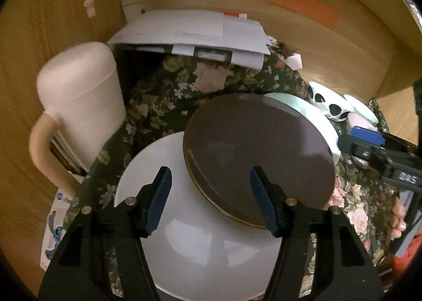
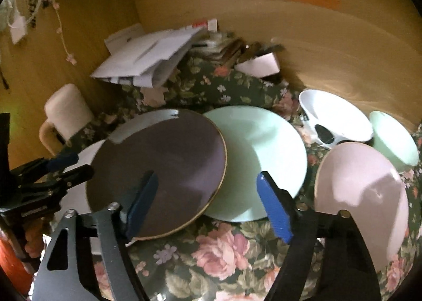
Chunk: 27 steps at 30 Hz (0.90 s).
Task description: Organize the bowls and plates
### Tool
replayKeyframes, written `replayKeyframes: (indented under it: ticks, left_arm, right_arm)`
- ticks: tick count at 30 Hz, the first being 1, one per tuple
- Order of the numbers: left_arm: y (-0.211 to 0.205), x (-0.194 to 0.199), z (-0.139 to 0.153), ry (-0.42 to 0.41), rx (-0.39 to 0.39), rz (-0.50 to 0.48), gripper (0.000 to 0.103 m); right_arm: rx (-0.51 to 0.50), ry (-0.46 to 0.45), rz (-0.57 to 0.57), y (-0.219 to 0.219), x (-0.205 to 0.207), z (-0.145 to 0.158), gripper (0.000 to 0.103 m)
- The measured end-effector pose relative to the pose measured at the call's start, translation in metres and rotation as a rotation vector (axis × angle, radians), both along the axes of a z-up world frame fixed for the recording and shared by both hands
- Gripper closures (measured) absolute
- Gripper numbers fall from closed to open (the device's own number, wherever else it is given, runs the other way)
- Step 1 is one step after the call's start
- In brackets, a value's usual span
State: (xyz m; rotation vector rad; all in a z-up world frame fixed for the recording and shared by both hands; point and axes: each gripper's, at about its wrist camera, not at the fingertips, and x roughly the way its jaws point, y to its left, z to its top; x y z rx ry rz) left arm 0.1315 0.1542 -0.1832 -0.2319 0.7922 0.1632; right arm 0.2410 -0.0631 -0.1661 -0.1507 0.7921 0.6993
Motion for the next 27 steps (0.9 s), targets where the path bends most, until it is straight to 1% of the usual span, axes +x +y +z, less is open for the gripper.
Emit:
replayKeyframes:
  ticks: [3, 6, 11, 14, 16, 19, 22, 25, 27]
  left_arm:
    - [0.003, 0.003, -0.006, 0.021, -0.01, -0.002, 0.047]
    - [0.007, 0.006, -0.011, 0.04, -0.03, 0.001, 0.052]
    - [0.01, 0.009, -0.016, 0.066, -0.063, 0.002, 0.06]
    - [0.011, 0.013, -0.019, 0.084, -0.087, 0.007, 0.067]
    - [0.012, 0.015, -0.021, 0.088, -0.107, 0.013, 0.069]
    - [0.013, 0.018, -0.024, 0.094, -0.125, 0.014, 0.071]
    - [0.014, 0.02, -0.027, 0.099, -0.135, 0.022, 0.071]
    - [0.017, 0.021, -0.029, 0.101, -0.162, 0.024, 0.071]
    - [0.015, 0.021, -0.028, 0.096, -0.152, 0.019, 0.071]
  right_arm:
    - [-0.005, 0.016, 0.013, 0.006, 0.009, -0.005, 0.035]
    - [-0.007, 0.051, 0.016, 0.011, 0.021, -0.011, 0.044]
    - [-0.017, 0.078, 0.015, 0.017, 0.032, -0.019, 0.045]
    - [-0.016, 0.088, 0.026, 0.02, 0.037, -0.021, 0.05]
    - [-0.012, 0.105, 0.037, 0.023, 0.041, -0.023, 0.056]
    - [-0.017, 0.123, 0.049, 0.027, 0.046, -0.027, 0.062]
    - [-0.021, 0.14, 0.066, 0.032, 0.05, -0.03, 0.069]
    - [-0.006, 0.153, 0.082, 0.036, 0.052, -0.033, 0.071]
    - [-0.004, 0.152, 0.076, 0.039, 0.053, -0.033, 0.071]
